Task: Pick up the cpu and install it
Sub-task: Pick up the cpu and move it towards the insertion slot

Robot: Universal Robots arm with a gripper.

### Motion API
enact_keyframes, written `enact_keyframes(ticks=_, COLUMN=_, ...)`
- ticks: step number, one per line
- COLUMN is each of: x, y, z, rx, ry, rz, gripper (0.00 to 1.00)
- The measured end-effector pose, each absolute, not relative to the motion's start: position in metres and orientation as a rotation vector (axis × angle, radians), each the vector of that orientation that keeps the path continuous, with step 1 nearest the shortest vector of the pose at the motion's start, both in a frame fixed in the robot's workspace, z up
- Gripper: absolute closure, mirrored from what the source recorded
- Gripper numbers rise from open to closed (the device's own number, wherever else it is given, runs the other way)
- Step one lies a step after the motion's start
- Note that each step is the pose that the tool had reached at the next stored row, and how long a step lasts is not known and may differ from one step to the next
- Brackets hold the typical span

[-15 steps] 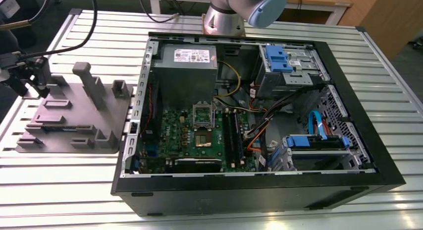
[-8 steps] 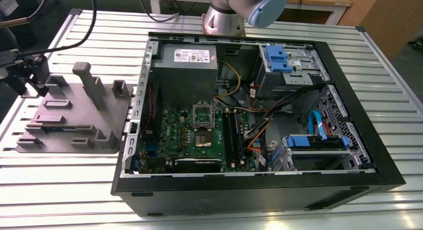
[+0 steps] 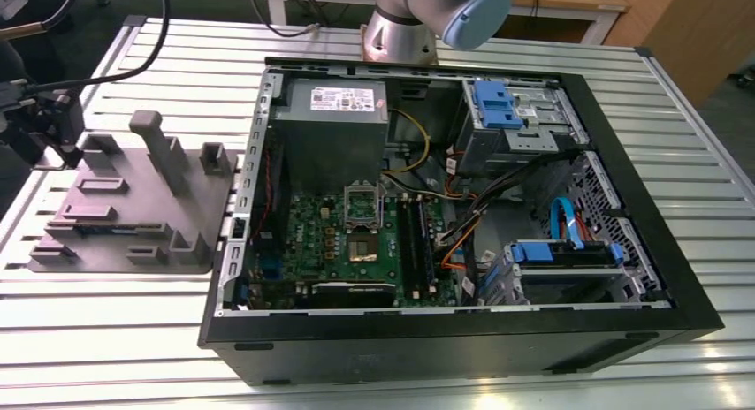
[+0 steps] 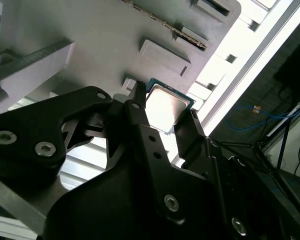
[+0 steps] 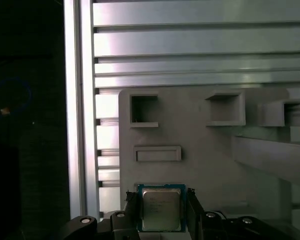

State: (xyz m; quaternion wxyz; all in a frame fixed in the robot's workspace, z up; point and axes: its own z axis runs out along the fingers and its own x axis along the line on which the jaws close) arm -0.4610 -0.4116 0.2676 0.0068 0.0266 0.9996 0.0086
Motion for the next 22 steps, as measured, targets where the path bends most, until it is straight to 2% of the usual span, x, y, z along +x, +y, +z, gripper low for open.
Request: enact_keyframes(ticks=22, x=-0.461, y=-0.411, z=0.289, rx=0.083, ry=3.127, rz=0.027, gripper=0.53)
